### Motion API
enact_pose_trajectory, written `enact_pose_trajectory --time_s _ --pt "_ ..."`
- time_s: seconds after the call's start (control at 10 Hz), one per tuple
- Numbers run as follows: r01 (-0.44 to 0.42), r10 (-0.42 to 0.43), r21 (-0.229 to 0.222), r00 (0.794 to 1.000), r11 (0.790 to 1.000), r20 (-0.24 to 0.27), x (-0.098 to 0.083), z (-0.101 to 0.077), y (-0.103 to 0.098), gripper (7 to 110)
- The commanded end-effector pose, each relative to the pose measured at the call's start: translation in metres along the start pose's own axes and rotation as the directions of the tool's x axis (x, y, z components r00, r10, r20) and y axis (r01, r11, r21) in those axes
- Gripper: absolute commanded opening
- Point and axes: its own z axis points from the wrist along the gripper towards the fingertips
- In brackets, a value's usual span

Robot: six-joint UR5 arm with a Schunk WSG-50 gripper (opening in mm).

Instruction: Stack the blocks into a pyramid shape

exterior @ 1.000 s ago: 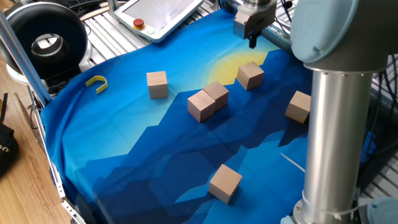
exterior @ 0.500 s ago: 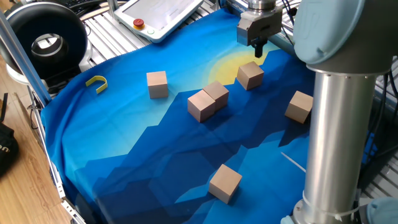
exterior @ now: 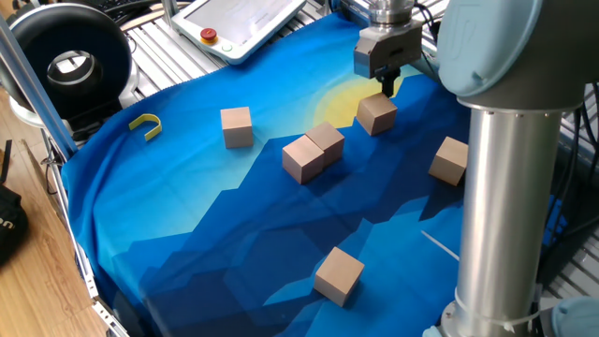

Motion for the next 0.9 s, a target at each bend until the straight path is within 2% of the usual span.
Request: enact_pose_trajectory --time_s 0.0,0.4,0.8 --pt "-0.004 0.004 -0.020 1.000 1.000 -0.031 0.008 0.007 0.010 7" --pt "-0.006 0.005 -0.018 0.998 1.000 -0.064 0.017 0.007 0.010 7" --pt "-0.017 0.014 -0.043 0.997 0.999 -0.080 0.022 0.006 0.017 7"
